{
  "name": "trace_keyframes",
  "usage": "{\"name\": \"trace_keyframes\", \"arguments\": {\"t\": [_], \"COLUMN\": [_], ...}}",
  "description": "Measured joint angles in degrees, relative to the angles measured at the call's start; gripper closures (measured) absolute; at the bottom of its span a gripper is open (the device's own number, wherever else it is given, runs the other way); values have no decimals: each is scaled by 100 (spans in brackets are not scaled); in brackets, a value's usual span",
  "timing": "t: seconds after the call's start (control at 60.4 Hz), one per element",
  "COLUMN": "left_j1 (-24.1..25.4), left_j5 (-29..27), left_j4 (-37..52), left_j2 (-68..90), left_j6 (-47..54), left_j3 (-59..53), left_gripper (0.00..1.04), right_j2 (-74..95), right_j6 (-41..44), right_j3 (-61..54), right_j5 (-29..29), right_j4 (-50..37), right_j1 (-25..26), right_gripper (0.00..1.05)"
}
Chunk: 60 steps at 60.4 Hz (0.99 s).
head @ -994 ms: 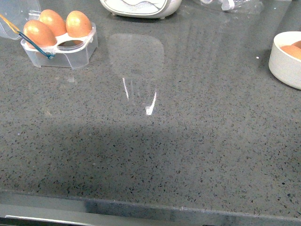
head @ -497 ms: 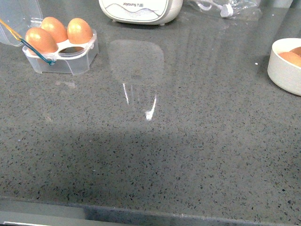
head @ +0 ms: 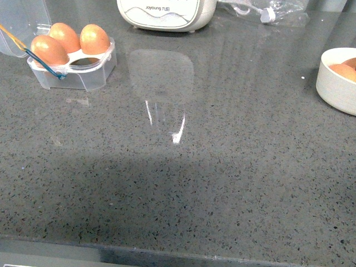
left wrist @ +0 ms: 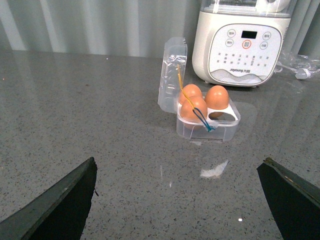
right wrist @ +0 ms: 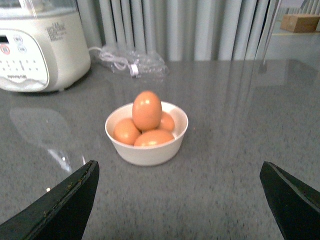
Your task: Put egg into box
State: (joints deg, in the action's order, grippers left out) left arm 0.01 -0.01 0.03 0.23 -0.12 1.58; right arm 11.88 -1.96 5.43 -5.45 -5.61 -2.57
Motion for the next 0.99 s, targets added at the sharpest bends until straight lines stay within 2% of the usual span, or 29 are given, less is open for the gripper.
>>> {"name": "trace_keyframes", "arguments": {"t": [0.232, 0.331, 0.431, 0.629, 0.994], "left_j1": [0, 0, 0, 0, 0], "left_j5": [-2, -2, -2, -2, -2], "left_j4": [0, 0, 0, 0, 0], "left_j2": [-2, -2, -2, -2, -2], "left_j6": [2, 0, 0, 0, 2], "left_j3": [0, 0, 0, 0, 0], "left_gripper": [7, 7, 7, 7, 7], "right_j2": [2590, 3775, 4572, 5816, 7191], "right_j6": [35, 2, -33, -142, -304], "right_j3": [914, 1316, 1690, 2673, 3851], "right_j5": [96, 66, 133, 621, 1423], "right_j4": [-1738, -1958, -1974, -1840, -916], "right_j1": [420, 507, 503, 483, 420], "right_gripper": [7, 7, 7, 7, 7]}}
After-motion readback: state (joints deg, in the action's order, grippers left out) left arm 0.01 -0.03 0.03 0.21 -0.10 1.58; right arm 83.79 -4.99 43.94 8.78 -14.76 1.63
